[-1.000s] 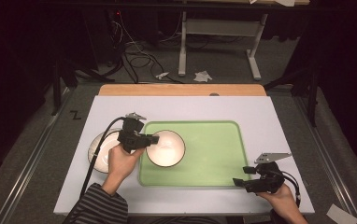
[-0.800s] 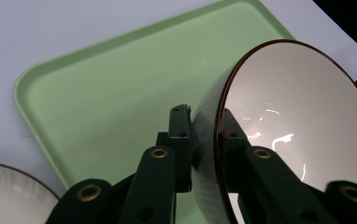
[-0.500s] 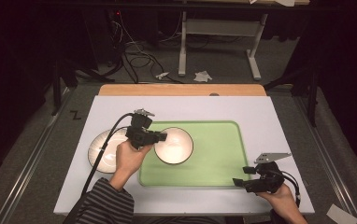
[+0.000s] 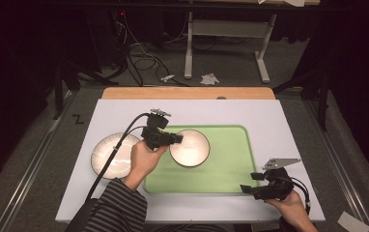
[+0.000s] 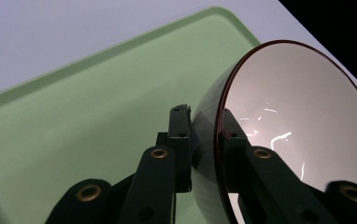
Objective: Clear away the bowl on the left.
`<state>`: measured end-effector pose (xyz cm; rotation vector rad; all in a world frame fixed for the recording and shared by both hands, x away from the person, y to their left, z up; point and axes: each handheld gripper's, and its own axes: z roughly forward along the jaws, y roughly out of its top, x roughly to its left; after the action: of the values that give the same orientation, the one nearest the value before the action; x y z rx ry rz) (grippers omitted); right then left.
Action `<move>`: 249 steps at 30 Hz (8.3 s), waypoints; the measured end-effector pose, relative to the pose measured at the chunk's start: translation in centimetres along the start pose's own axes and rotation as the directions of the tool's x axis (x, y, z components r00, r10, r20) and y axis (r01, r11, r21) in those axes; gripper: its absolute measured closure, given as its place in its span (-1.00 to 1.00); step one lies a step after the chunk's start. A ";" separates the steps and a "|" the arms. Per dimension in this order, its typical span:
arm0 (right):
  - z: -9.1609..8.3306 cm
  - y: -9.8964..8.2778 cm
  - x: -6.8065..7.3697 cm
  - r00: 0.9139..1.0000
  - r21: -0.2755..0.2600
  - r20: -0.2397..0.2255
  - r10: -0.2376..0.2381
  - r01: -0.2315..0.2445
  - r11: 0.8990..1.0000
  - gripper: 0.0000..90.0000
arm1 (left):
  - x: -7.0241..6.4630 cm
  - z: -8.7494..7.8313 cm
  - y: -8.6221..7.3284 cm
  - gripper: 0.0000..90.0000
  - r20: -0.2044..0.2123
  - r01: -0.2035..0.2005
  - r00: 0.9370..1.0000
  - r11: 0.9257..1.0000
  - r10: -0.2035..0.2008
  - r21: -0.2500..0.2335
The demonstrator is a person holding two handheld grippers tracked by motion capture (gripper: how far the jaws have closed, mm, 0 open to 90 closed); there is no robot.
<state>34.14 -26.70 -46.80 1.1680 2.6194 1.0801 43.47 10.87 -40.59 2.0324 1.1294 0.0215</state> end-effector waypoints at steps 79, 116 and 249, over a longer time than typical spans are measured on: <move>0.1 0.0 0.1 1.000 0.011 -0.007 -0.015 0.015 1.000 -0.30 | 1.6 6.2 0.4 0.24 -0.046 0.025 0.999 0.998 -0.022 0.055; 0.2 0.0 0.1 1.000 0.021 -0.003 -0.014 0.014 1.000 -0.31 | 0.9 -2.2 0.1 0.14 -0.082 -0.067 0.994 0.998 0.066 -0.009; 0.3 0.1 0.2 1.000 0.037 -0.001 -0.017 0.017 0.999 -0.31 | 1.1 -2.2 -10.4 -0.05 -0.096 -0.013 0.995 0.996 0.022 0.091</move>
<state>34.17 -26.38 -46.98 1.1512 2.6559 1.0331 35.92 16.00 -46.20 2.1407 1.1919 0.0798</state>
